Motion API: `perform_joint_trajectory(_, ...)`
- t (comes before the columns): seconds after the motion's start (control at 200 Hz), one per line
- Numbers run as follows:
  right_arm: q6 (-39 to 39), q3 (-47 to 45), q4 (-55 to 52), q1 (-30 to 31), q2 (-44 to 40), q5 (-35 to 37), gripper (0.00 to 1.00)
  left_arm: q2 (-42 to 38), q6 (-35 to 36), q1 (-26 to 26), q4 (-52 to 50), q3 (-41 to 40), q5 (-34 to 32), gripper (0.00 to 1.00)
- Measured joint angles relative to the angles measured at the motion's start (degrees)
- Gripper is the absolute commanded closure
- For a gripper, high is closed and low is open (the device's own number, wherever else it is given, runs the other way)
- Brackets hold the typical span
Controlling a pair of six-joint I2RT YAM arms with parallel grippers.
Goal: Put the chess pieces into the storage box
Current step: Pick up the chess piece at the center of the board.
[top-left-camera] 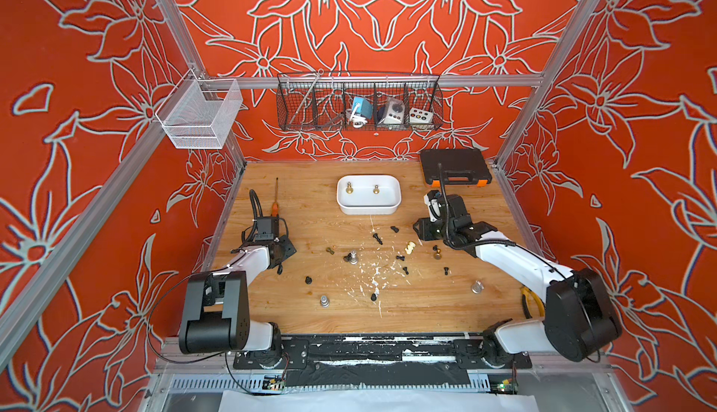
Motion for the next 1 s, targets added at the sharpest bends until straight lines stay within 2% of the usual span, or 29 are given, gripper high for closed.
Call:
perform_joint_trajectory(0.375,0.5,-0.1,0.0,0.0,0.0,-0.1,0.51,0.5,1.1,0.0,2.9,-0.9,0.8,0.61)
perform_joint_trajectory(0.716,1.0,0.0,0.0,0.0,0.5,-0.3,0.51,1.8,1.7,0.0,5.2,-0.9,1.7,0.68)
perform_joint_trajectory(0.851,1.0,0.0,0.0,0.0,0.7,-0.3,0.51,2.4,2.2,-0.1,6.3,-0.9,2.2,0.68)
perform_joint_trajectory(1.001,0.9,0.0,0.0,0.0,0.7,-0.4,0.51,2.3,2.4,-0.7,6.2,-0.8,1.8,0.61)
